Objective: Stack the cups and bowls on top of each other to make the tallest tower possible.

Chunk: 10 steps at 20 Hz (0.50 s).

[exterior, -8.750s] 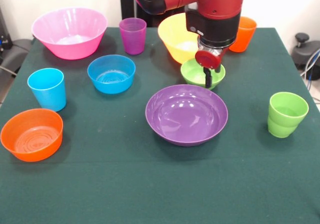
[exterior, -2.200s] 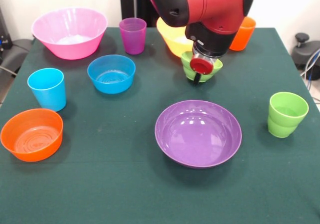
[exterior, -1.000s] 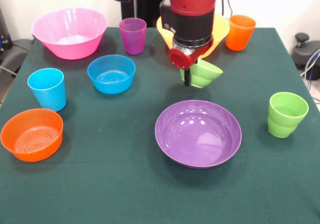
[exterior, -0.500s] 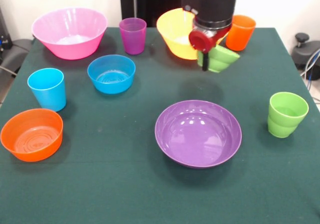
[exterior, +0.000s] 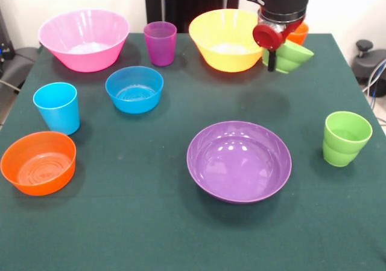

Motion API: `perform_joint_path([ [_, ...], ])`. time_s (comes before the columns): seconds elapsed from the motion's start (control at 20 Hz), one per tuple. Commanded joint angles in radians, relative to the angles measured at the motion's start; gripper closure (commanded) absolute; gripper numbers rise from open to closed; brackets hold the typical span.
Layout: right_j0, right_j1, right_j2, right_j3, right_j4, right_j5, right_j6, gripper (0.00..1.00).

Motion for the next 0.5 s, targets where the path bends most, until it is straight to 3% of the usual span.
perform_joint_path([
  [0.05,0.006,0.041,-0.001,0.092,0.019,-0.028,0.172,1.00],
  [0.5,0.020,0.118,-0.028,0.092,-0.053,-0.146,0.186,1.00],
])
